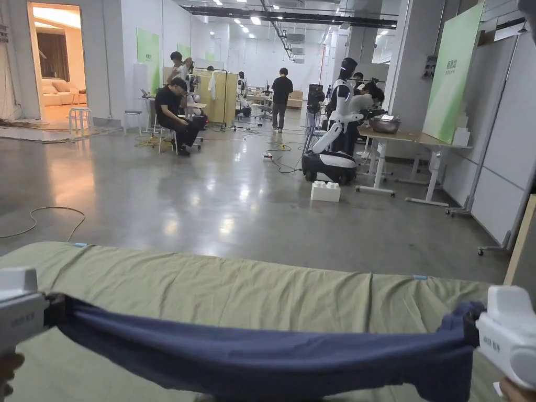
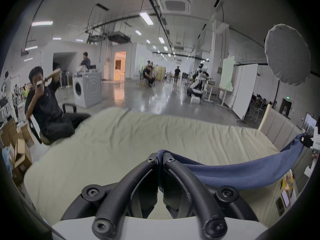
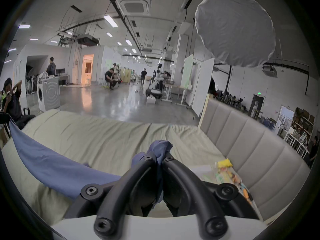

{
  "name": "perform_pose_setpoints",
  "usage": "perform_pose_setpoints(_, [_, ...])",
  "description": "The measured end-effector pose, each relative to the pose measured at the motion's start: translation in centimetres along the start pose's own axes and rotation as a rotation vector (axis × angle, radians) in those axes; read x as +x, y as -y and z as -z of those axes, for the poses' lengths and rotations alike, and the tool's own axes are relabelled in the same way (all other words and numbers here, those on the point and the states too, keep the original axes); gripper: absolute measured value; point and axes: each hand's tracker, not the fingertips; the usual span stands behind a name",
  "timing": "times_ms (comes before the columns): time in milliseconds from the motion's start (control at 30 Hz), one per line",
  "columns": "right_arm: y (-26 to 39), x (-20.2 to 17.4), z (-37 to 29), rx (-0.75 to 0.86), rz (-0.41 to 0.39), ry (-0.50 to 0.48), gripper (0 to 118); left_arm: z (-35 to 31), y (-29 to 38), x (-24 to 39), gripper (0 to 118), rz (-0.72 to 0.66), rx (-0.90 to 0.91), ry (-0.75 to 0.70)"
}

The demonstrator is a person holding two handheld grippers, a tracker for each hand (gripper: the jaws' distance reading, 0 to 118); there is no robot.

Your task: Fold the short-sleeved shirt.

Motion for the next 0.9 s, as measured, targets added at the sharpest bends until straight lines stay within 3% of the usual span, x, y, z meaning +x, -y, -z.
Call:
perform_pose_setpoints(267, [10.5,-0.2,-3.9,-0.114,-0.01,-0.022,5,-4.0,11.0,-1.5,4,-0.048,-0.108,-0.002])
perform_pose_setpoints(700, [17.9,-2.7,-7.0,-0.262,-0.153,-0.065,7,-6.2,17.8,-2.8,5,-0.07,-0.306,-0.035])
perform_pose_setpoints(733, [17.9,-2.9,-7.1,-0.269,-0.159,-0.069,8,-6.3,17.8,-2.7,8,-0.066,-0.307,-0.037])
perform_pose_setpoints(833, [17.3,-3.4,-8.0,-0.245,-0.176,-0.061,40,-4.5,19.5,-4.7,34,-0.001,-0.295,-0.096])
perform_pose_setpoints(900, [16.7,-3.4,-8.4,-0.2,-0.172,-0.053,46,-4.4,19.2,-4.9,34,0.047,-0.28,-0.119])
